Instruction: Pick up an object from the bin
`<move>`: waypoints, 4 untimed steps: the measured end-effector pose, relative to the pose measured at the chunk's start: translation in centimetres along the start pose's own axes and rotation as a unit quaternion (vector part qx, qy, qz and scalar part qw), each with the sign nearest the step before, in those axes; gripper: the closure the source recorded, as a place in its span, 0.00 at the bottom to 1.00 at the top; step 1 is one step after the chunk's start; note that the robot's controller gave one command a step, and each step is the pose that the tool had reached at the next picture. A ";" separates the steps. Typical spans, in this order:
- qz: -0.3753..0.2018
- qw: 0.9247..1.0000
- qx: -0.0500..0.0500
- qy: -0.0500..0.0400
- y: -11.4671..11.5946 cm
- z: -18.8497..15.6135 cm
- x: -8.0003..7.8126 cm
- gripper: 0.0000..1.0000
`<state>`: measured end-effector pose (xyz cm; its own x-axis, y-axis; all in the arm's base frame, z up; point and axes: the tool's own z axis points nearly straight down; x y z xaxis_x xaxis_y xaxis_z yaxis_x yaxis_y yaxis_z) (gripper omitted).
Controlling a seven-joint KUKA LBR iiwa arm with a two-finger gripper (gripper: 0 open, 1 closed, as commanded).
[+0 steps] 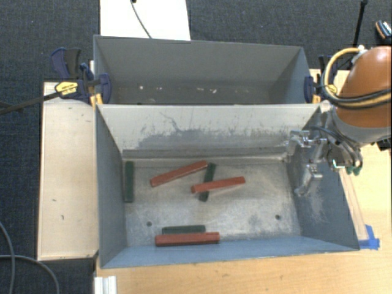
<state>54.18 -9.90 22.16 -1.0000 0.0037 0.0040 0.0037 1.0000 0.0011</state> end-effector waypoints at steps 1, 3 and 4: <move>-0.067 0.998 -0.001 0.000 9.8 5.4 4.8 0.00; -0.042 0.999 0.000 -0.006 15.8 14.8 2.4 1.00; -0.047 0.999 -0.002 -0.006 22.9 11.1 1.6 1.00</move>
Offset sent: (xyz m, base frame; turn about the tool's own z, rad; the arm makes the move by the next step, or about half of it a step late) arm -0.0459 0.0935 -0.0514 -0.1259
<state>52.66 13.07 11.10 -0.9959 -0.0899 -0.0077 -0.0899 0.9959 0.0052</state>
